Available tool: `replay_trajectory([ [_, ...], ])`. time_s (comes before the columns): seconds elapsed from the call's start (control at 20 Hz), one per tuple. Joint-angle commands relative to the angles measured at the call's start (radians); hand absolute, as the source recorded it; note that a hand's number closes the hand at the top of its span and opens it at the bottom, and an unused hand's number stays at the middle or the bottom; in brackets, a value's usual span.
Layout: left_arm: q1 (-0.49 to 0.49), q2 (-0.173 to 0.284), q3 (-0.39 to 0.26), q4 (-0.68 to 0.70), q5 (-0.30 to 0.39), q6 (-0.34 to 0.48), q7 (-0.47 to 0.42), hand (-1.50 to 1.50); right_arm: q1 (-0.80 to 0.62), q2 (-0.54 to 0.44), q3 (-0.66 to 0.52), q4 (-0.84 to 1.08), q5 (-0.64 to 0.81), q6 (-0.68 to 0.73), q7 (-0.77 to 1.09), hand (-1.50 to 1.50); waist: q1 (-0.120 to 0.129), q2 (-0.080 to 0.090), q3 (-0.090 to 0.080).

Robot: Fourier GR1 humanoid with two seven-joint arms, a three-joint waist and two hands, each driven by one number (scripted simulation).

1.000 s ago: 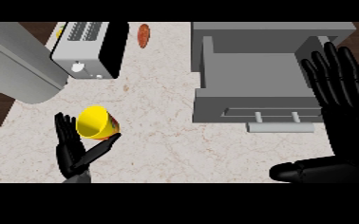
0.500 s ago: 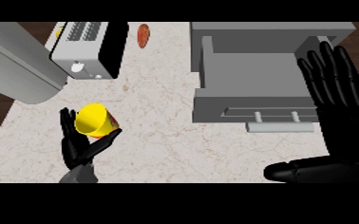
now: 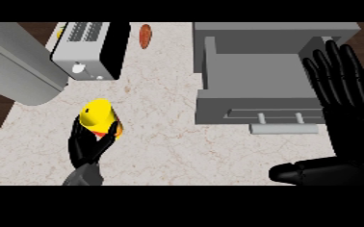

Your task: Pick up the cup, place it into the drawer and close the drawer

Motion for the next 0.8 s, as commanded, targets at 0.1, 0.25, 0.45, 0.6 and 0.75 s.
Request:
replay_trajectory([
  [0.1,-0.055,0.057,0.026,0.045,-0.002,-0.021,-0.070,1.50,0.009,-0.023,-0.028,-0.048,-0.037,0.009,0.042,-1.50,-0.004,0.000,0.000],
  [0.25,-0.031,0.009,0.019,0.043,-0.031,0.049,-0.167,1.50,-0.002,-0.015,-0.044,0.055,-0.027,0.021,-0.039,-1.50,0.001,0.001,0.000],
  [0.45,-0.060,0.054,-0.035,0.071,-0.078,-0.078,-0.117,1.50,0.017,0.010,0.010,-0.014,0.006,0.001,-0.016,-1.50,-0.003,0.001,0.000],
  [0.6,-0.073,0.083,-0.112,0.045,-0.131,-0.171,-0.053,1.50,-0.014,0.006,0.019,-0.034,0.009,-0.012,0.026,-1.50,-0.002,0.000,-0.001],
  [0.75,-0.055,0.072,-0.123,-0.032,-0.130,-0.173,-0.066,1.50,0.011,-0.035,-0.050,-0.019,-0.040,0.024,0.009,-1.50,0.002,-0.002,0.000],
])
